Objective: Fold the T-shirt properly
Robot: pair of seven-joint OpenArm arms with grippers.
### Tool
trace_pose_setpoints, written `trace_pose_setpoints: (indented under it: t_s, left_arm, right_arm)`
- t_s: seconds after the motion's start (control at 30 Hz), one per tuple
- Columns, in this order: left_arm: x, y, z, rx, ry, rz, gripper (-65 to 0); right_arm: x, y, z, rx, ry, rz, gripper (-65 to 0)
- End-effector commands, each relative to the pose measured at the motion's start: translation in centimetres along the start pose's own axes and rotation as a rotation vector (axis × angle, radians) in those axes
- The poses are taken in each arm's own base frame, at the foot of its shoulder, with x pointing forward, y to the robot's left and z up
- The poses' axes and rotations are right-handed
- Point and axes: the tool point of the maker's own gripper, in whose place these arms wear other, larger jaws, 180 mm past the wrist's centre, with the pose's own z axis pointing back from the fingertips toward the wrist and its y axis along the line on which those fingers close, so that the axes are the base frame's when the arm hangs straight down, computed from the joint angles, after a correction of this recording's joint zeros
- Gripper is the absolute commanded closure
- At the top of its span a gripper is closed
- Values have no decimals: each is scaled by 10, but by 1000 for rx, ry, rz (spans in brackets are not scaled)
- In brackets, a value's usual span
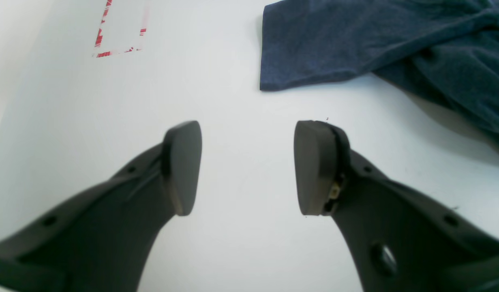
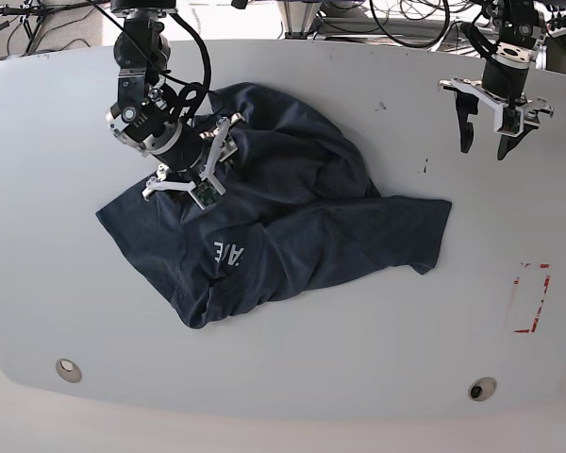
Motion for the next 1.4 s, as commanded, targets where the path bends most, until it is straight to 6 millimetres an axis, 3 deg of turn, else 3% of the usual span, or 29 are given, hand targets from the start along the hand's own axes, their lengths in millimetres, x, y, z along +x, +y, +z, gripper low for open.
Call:
trace_pose_setpoints:
  t_s: [0.0,0.23,0.3,1.37]
  left_arm:
    - [12,4,1,8,-45,-3,-339]
    - [13,3,1,7,-50,-4,-337]
    - [13,1,0,2,-48,-2,-334]
    - [10,0,0,-10,-33,-6,-337]
  right_arm:
    - [12,5,2,14,-46,15,-201]
    - [12,5,2,15,-44,16,-25]
    - [15,1,2,5,-56,13,0]
    - [28,5,7,7,-112,24,0]
